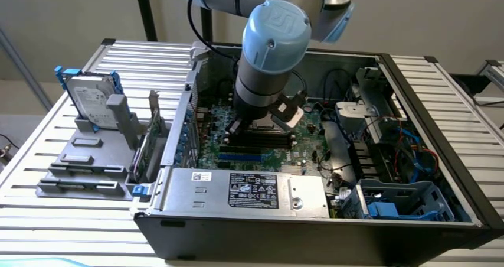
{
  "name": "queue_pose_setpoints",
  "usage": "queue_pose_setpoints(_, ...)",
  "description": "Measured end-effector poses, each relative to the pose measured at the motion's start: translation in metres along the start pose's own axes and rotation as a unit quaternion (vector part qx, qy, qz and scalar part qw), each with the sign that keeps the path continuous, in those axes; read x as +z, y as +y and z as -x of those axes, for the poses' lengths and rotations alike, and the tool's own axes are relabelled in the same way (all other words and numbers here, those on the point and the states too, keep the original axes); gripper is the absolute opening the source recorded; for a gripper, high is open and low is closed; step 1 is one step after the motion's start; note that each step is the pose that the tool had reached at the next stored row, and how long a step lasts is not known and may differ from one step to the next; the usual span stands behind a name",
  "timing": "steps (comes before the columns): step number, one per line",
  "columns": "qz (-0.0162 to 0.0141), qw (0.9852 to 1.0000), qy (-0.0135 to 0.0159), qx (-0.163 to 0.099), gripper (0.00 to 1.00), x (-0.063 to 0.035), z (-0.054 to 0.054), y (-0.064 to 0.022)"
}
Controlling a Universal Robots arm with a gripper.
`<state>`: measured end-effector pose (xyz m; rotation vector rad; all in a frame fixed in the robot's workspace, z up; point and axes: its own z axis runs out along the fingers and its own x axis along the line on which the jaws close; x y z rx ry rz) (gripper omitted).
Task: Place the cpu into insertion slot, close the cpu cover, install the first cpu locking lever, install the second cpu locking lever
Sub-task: 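Install the second cpu locking lever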
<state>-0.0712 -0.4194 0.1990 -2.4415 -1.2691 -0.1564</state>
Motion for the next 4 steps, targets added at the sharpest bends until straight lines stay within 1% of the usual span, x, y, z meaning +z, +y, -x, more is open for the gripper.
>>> queue_pose_setpoints(4, 0.0, 1.0, -0.0001, 0.0, 0.11, -0.0001, 0.0, 0.0)
